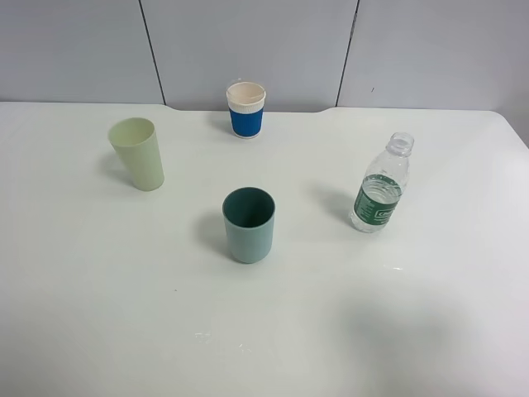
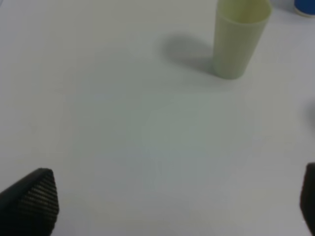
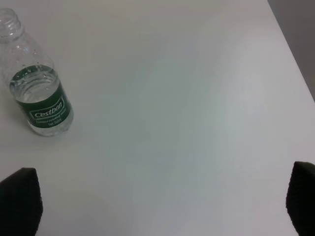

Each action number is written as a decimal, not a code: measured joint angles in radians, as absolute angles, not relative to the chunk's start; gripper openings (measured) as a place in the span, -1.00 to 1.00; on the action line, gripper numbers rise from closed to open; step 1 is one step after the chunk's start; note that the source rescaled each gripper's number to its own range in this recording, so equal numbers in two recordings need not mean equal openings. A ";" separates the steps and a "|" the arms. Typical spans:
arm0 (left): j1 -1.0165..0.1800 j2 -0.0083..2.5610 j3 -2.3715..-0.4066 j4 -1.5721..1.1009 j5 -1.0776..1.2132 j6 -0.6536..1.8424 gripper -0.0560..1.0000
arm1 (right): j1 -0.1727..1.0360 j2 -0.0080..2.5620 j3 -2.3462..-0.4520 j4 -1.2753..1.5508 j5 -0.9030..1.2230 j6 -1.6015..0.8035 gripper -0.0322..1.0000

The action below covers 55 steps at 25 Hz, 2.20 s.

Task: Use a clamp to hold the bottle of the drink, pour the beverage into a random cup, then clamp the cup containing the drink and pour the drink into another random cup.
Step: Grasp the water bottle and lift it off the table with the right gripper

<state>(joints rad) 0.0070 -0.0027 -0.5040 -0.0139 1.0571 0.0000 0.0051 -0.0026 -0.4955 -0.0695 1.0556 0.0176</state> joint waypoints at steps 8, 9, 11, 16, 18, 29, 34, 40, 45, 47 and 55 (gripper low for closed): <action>0.007 -0.003 -0.504 -0.014 1.057 0.000 1.00 | 0.005 -0.003 -0.496 -0.069 1.056 0.018 1.00; 0.007 -0.003 -0.504 -0.014 1.057 0.000 1.00 | 0.005 -0.003 -0.496 -0.069 1.056 0.018 1.00; 0.007 -0.003 -0.504 -0.014 1.057 0.000 1.00 | 0.005 -0.003 -0.496 -0.069 1.056 0.018 1.00; 0.007 -0.003 -0.504 -0.014 1.057 0.005 1.00 | 0.005 -0.003 -0.496 -0.069 1.056 0.018 1.00; 0.007 -0.003 -0.504 -0.014 1.057 0.005 1.00 | 0.005 -0.003 -0.496 -0.069 1.056 0.018 1.00; 0.007 -0.003 -0.504 -0.014 1.057 0.000 1.00 | 0.005 -0.003 -0.496 -0.069 1.056 0.018 1.00; 0.007 -0.003 -0.504 -0.014 1.057 0.000 1.00 | 0.005 -0.003 -0.496 -0.069 1.056 0.018 1.00; 0.007 -0.003 -0.504 -0.014 1.057 0.005 1.00 | 0.005 -0.003 -0.496 -0.069 1.056 0.018 1.00; 0.007 -0.003 -0.504 -0.014 1.057 0.005 1.00 | 0.005 -0.003 -0.496 -0.069 1.056 0.018 1.00; 0.007 -0.003 -0.504 -0.014 1.057 0.005 1.00 | 0.005 -0.003 -0.496 -0.069 1.056 0.018 1.00; 0.007 -0.003 -0.504 -0.014 1.057 0.000 1.00 | 0.005 -0.003 -0.496 -0.069 1.056 0.018 1.00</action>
<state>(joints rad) 0.0070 -0.0027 -0.5040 -0.0139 1.0571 0.0000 0.0051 -0.0026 -0.4955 -0.0695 1.0556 0.0176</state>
